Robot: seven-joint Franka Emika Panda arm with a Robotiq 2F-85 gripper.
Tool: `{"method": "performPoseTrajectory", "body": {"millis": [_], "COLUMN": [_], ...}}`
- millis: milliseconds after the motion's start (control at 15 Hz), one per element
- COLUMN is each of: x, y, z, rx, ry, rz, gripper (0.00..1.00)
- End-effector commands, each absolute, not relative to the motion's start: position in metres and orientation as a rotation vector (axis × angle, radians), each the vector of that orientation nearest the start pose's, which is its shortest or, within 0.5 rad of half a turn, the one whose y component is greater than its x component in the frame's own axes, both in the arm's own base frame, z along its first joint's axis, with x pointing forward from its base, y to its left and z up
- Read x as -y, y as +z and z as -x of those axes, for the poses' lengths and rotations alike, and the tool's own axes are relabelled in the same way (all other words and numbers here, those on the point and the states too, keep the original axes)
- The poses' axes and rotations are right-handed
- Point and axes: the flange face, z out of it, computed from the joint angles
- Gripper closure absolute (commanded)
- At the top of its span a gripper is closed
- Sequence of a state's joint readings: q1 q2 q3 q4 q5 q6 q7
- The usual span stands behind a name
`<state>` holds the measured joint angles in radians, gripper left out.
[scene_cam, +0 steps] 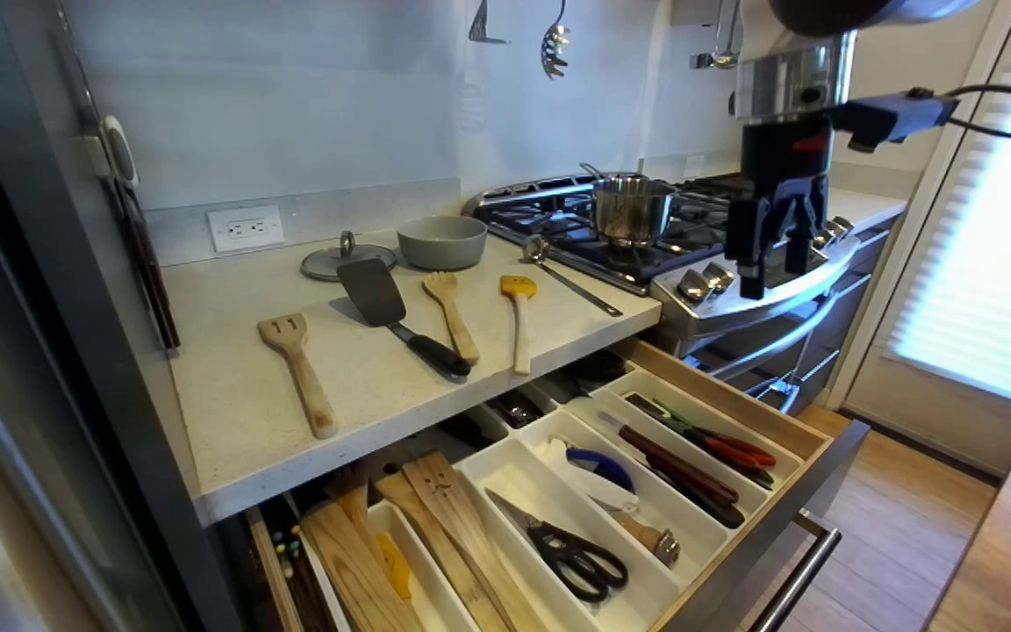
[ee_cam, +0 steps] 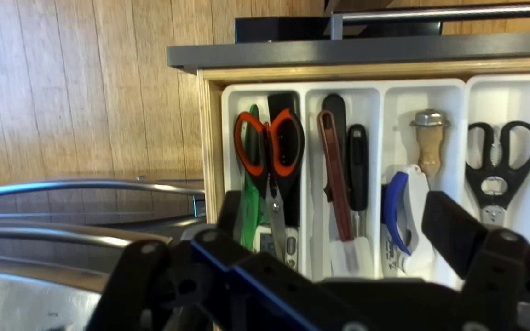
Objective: Remove the scissors from the open drawer and put it in the grey bowl
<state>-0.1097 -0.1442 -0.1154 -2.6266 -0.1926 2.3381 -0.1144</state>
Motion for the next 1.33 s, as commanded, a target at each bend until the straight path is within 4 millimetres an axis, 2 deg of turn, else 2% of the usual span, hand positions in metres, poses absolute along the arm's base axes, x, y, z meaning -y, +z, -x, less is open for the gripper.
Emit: {"method": "performPoseTrajectory", "body": {"millis": [0, 67, 333, 400, 533, 667, 733, 867, 1133, 1267], "x": [0.094, 0.094, 0.093, 0.092, 0.107, 0.124, 0.122, 0.132, 0.125, 0.124], "y": [0.274, 0.272, 0.284, 0.277, 0.241, 0.204, 0.183, 0.151, 0.096, 0.077], "z": [-0.398, -0.4, -0.403, -0.405, -0.414, -0.411, -0.409, -0.406, -0.408, -0.41], "rx": [0.052, 0.054, 0.057, 0.065, 0.026, 0.039, 0.075, 0.093, 0.124, 0.109], "ry": [0.293, 0.299, 0.25, 0.199, 0.148, 0.156, 0.179, 0.211, 0.314, 0.361], "rz": [3.213, 3.213, 3.222, 3.224, 3.2, 3.145, 3.101, 3.026, 2.988, 3.006], "gripper": [0.0, 0.0, 0.0, 0.0, 0.0, 0.0, 0.0, 0.0, 0.0, 0.0]}}
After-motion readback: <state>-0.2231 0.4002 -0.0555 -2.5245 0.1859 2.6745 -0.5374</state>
